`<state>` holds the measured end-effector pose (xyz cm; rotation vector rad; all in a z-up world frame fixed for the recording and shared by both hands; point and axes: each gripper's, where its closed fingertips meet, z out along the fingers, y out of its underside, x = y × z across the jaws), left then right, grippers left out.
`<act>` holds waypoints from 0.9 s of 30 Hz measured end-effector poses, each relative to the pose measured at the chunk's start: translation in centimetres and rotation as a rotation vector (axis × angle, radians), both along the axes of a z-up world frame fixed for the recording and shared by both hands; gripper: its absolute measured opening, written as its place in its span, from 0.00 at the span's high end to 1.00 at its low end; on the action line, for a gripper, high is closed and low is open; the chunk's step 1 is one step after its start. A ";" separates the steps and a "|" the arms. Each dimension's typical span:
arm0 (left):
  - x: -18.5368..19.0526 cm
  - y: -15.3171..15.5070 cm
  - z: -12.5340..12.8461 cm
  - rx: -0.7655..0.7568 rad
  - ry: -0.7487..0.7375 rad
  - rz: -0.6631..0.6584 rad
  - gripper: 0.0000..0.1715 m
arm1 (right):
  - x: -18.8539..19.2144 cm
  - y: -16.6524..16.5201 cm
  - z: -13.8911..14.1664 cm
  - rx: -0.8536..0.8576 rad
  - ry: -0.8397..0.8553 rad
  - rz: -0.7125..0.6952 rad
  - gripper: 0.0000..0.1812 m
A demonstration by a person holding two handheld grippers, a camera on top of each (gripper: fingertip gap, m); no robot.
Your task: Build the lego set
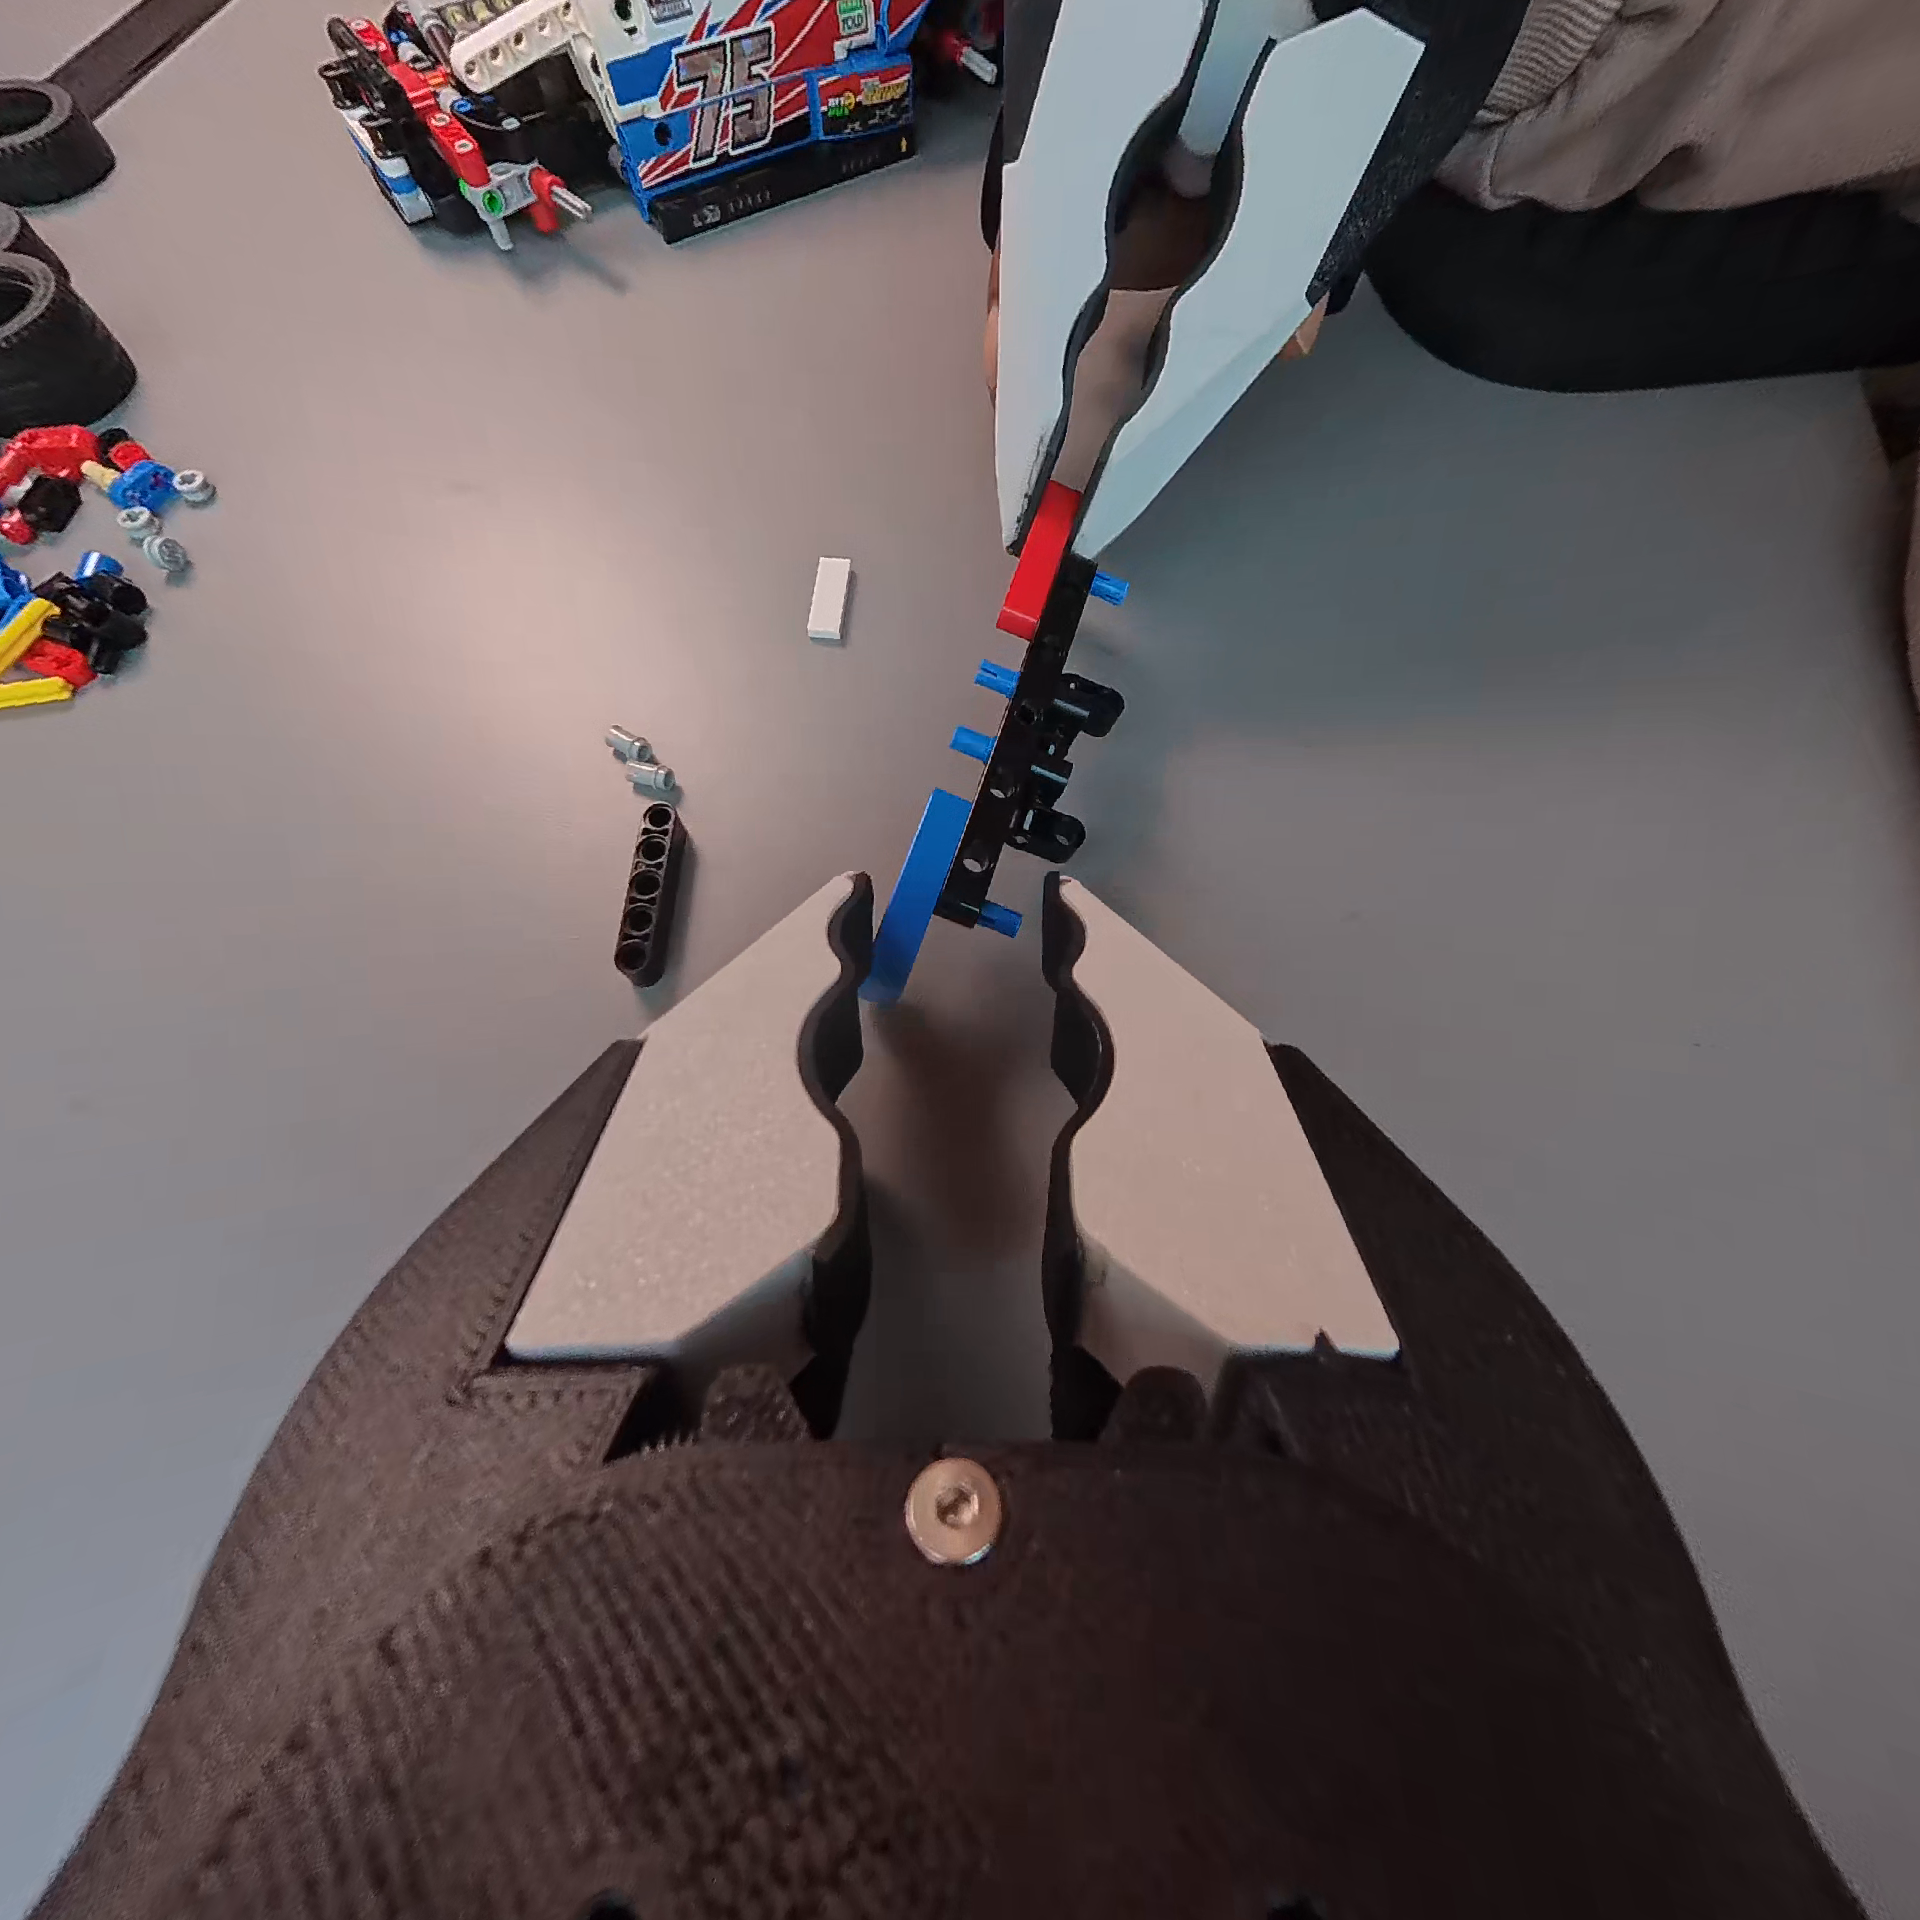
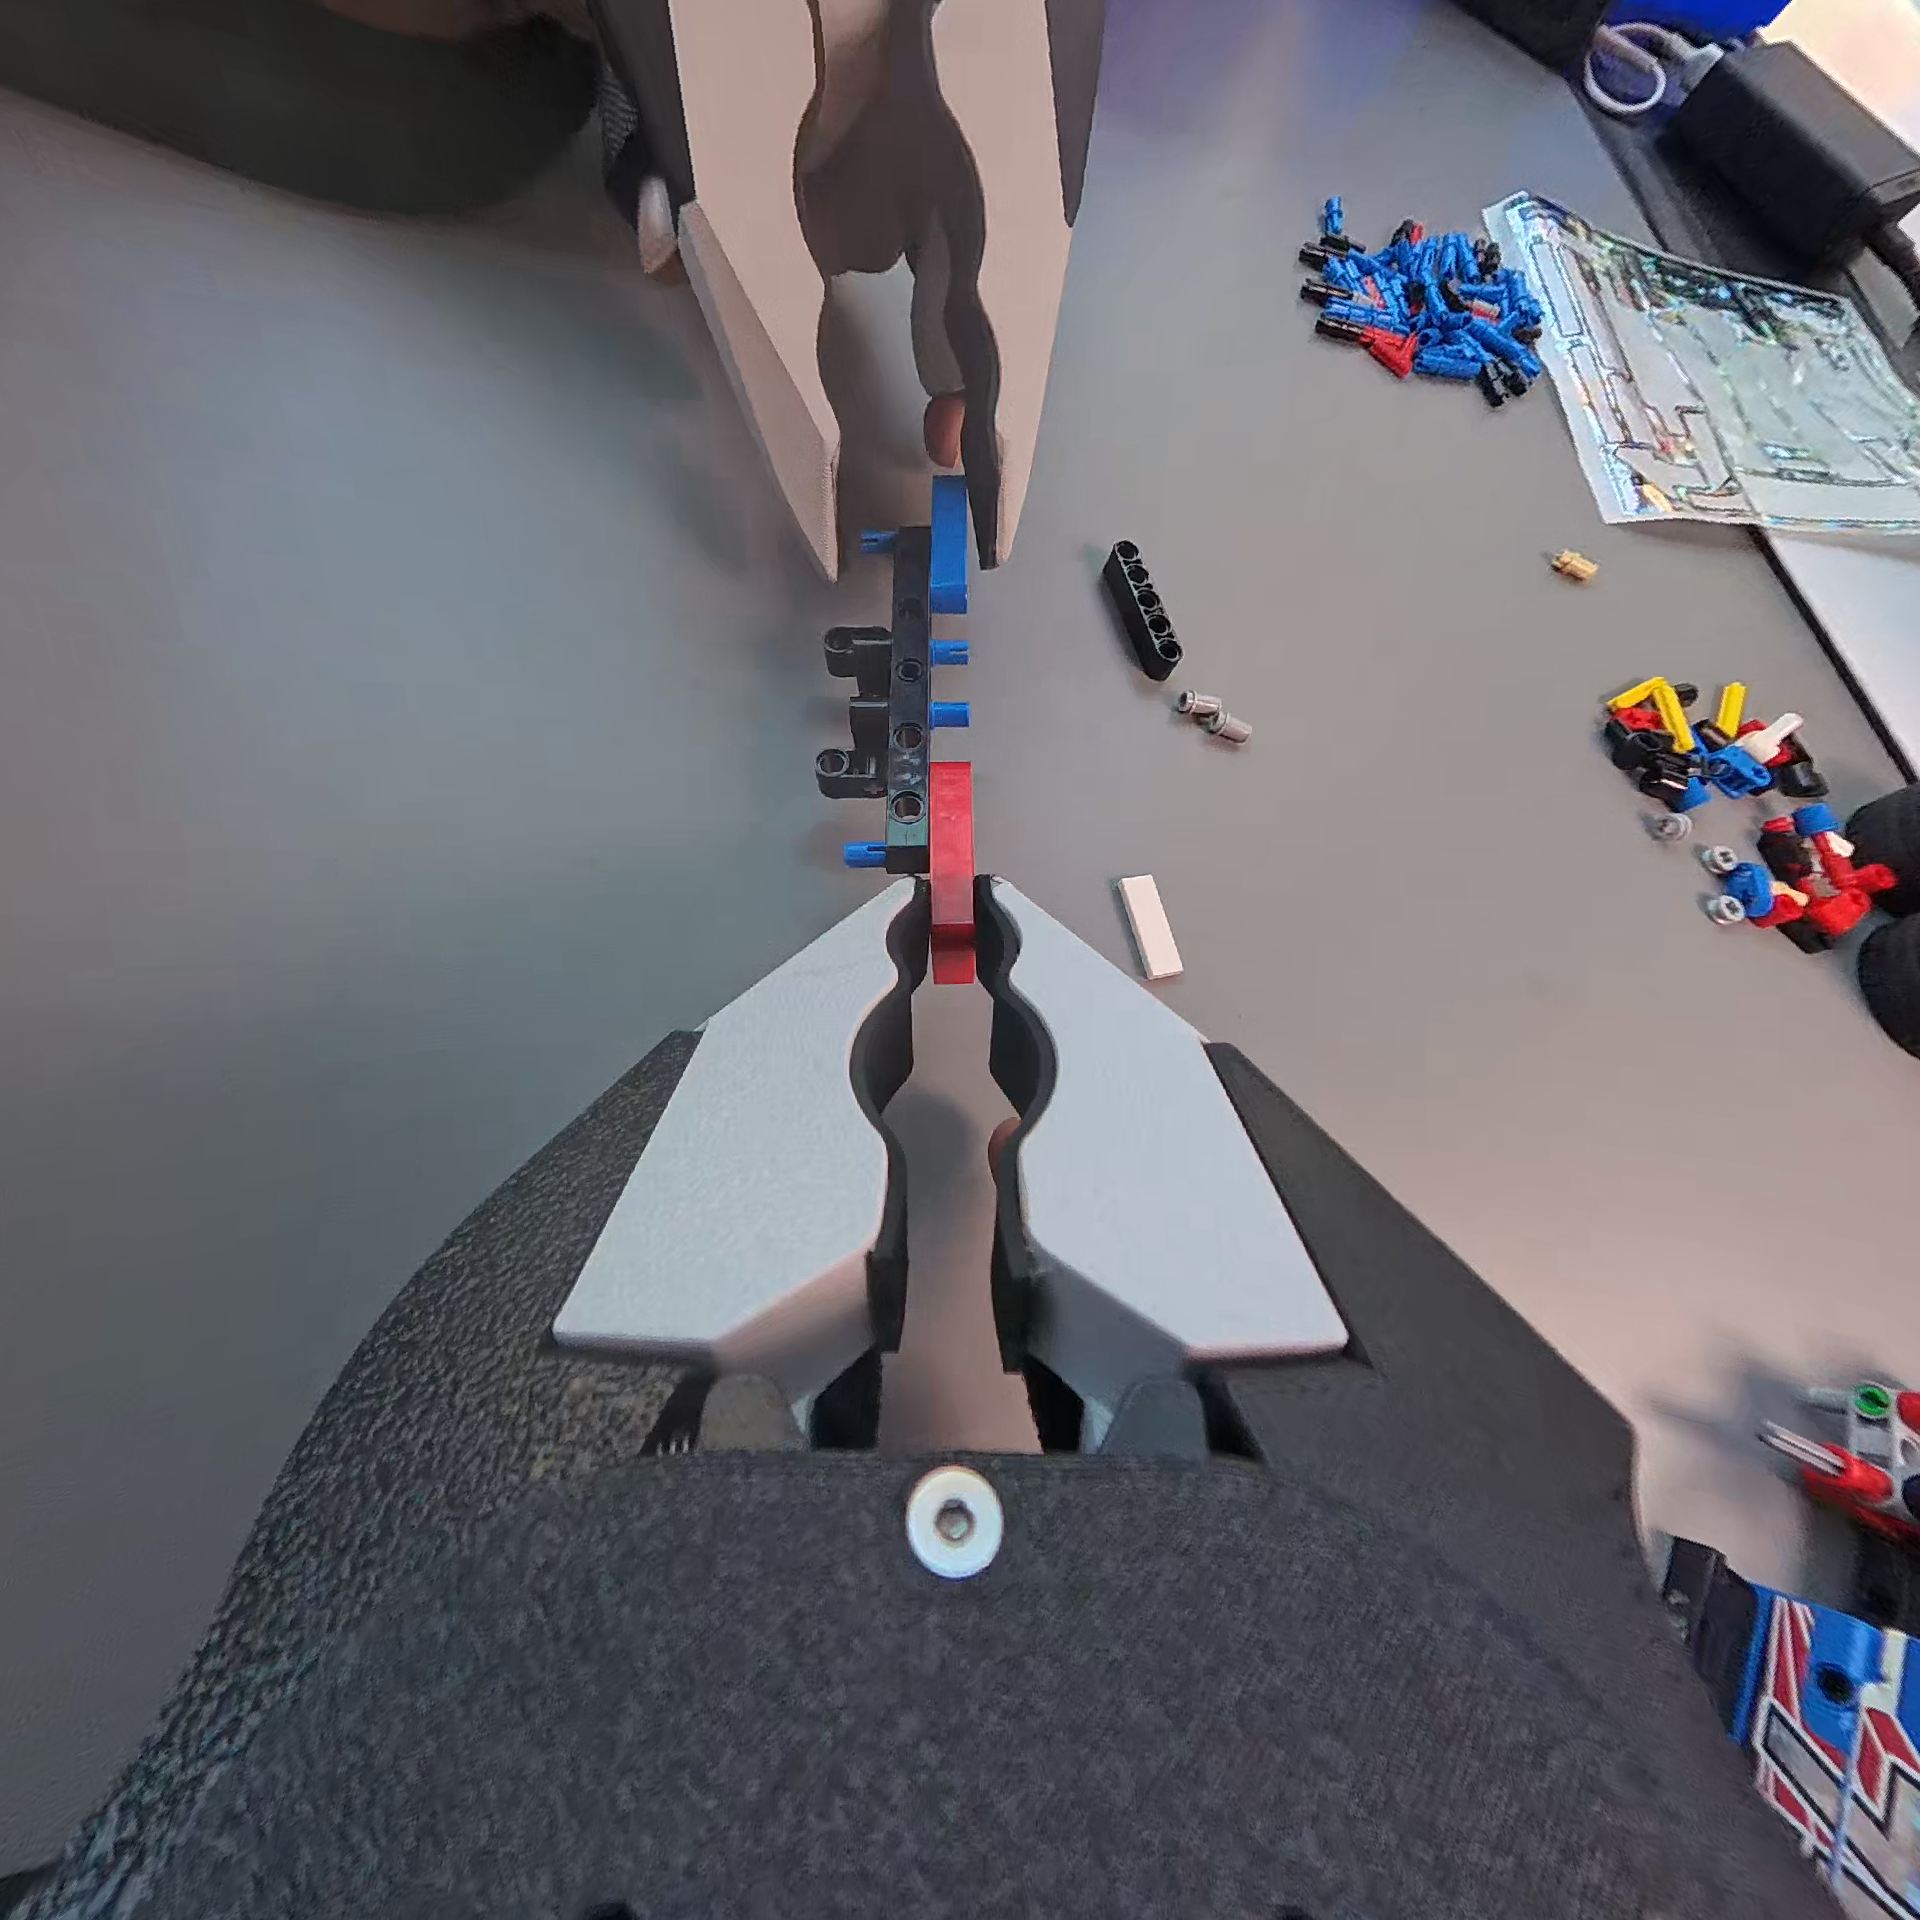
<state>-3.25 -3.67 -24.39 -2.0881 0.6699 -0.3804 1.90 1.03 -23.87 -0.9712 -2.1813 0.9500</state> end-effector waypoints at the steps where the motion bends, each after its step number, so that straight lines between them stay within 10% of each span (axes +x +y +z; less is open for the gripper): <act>1: 0.0 0.0 -0.1 0.003 0.015 -0.001 0.83 | 0.0 0.0 0.0 0.000 0.001 0.001 0.97; 14: -0.2 -0.1 0.6 0.023 -0.036 -0.009 0.84 | -0.1 -0.4 0.5 -0.142 -0.020 -0.008 0.97; 27: -1.3 0.4 0.5 0.075 0.053 0.020 0.84 | 0.4 -0.4 1.0 -0.657 -0.344 -0.173 0.97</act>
